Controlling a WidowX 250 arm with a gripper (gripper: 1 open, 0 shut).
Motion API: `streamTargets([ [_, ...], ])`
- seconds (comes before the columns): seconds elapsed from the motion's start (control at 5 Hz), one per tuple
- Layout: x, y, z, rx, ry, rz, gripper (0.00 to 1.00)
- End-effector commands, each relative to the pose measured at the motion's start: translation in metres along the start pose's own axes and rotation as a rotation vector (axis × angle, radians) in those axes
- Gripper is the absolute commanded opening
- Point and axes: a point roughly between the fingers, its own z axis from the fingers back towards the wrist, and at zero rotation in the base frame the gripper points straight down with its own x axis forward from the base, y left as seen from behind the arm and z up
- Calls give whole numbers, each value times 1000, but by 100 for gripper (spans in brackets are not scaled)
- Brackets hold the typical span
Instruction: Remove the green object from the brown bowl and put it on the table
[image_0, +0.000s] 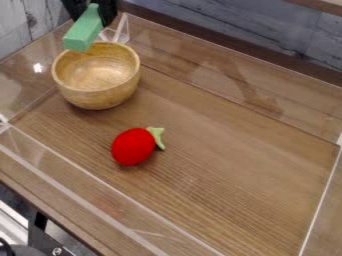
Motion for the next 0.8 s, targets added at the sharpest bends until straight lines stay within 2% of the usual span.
streamTargets([
  [0.0, -13, -31, 28, 7, -81, 49, 0],
  [0.2, -28, -65, 31, 1, -91, 87, 0],
  [0.4, -43, -88, 10, -2, -72, 22, 0],
  [0.6, -60, -108, -24, 12, -49, -65, 0],
])
